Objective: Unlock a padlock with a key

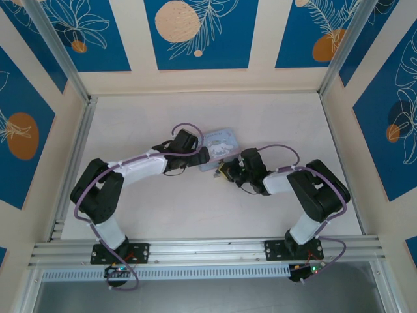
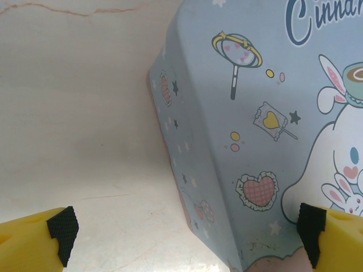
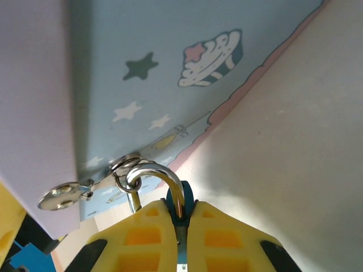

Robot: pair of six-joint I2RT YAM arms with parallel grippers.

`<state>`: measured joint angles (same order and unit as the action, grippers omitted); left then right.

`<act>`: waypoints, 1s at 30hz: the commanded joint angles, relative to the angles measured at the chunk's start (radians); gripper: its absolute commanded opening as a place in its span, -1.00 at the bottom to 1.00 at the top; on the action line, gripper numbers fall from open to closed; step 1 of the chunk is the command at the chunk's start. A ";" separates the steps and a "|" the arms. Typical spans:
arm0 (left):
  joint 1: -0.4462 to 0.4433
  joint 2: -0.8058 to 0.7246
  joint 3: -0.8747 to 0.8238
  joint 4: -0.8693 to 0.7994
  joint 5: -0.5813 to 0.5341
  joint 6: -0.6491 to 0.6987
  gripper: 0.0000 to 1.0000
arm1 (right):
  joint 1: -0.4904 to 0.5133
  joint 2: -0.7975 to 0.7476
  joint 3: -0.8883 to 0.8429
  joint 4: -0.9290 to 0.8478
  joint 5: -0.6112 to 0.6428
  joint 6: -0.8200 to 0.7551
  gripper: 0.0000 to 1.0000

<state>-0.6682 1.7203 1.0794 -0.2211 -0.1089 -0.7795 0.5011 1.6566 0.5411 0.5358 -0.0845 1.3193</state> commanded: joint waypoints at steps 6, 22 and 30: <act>-0.006 0.059 -0.038 -0.117 -0.010 0.007 1.00 | -0.088 -0.012 0.021 0.012 -0.041 -0.093 -1.00; -0.006 0.085 -0.029 -0.119 -0.002 0.002 1.00 | -0.229 0.077 0.086 -0.082 -0.231 -0.286 -1.00; -0.006 0.090 -0.016 -0.131 -0.003 0.004 1.00 | -0.234 0.146 0.060 -0.012 -0.240 -0.266 -1.00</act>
<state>-0.6708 1.7519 1.0893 -0.1707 -0.0822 -0.7872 0.2977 1.7695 0.6163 0.5453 -0.3695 1.0603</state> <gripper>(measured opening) 0.999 0.081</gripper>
